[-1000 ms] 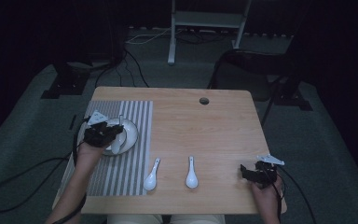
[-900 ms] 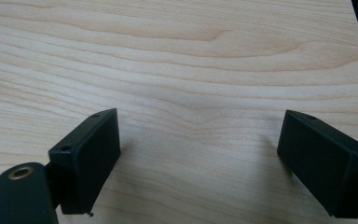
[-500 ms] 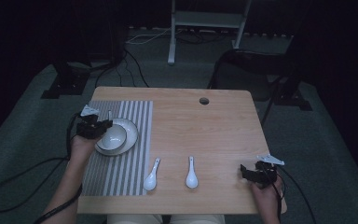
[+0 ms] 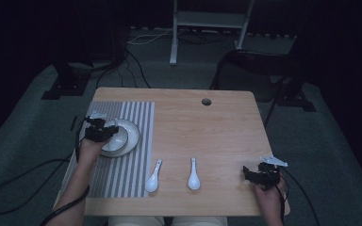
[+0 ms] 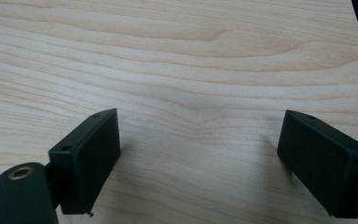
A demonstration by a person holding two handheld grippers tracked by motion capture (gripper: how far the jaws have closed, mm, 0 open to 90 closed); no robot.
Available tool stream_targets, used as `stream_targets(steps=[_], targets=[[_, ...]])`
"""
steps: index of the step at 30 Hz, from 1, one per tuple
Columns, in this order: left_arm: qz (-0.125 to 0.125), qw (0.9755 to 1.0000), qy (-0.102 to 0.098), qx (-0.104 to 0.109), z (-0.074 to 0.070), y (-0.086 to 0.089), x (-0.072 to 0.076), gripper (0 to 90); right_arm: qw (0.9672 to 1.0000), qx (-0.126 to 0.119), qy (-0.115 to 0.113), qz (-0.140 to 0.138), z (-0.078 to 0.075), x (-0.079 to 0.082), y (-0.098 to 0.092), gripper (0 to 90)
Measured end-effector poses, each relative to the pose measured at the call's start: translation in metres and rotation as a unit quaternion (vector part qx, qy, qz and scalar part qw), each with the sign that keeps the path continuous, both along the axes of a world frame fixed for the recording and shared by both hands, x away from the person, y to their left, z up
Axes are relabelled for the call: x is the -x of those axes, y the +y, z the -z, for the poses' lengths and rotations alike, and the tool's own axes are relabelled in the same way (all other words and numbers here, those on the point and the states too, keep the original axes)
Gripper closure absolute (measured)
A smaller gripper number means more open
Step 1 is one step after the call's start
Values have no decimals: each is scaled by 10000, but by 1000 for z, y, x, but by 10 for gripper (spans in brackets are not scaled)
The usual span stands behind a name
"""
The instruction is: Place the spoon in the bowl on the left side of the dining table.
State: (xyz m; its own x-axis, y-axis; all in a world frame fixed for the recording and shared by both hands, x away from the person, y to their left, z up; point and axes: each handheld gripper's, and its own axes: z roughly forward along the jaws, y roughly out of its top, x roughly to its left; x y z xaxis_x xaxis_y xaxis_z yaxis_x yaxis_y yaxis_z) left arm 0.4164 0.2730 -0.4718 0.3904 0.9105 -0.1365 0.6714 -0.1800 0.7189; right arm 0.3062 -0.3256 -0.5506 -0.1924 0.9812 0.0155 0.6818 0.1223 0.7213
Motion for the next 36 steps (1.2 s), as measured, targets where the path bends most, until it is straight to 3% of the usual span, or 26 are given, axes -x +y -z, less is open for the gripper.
stream_targets(steps=[15,20,24,28,36], targets=[[-373,9986,284,-226,9,0,-9,814,10000,2,-1,-2,0,0,0,124],[-431,9980,358,-308,7,-2,-8,636,10000,0,-1,-1,0,0,0,124],[-515,9962,275,-644,0,-9,-3,467,10000,1,0,-1,0,0,0,125],[-584,9959,248,-644,-4,-12,4,338,10000,0,0,0,0,0,0,125],[-664,9962,199,-520,-6,-13,19,260,10000,-1,0,1,0,0,0,125]])
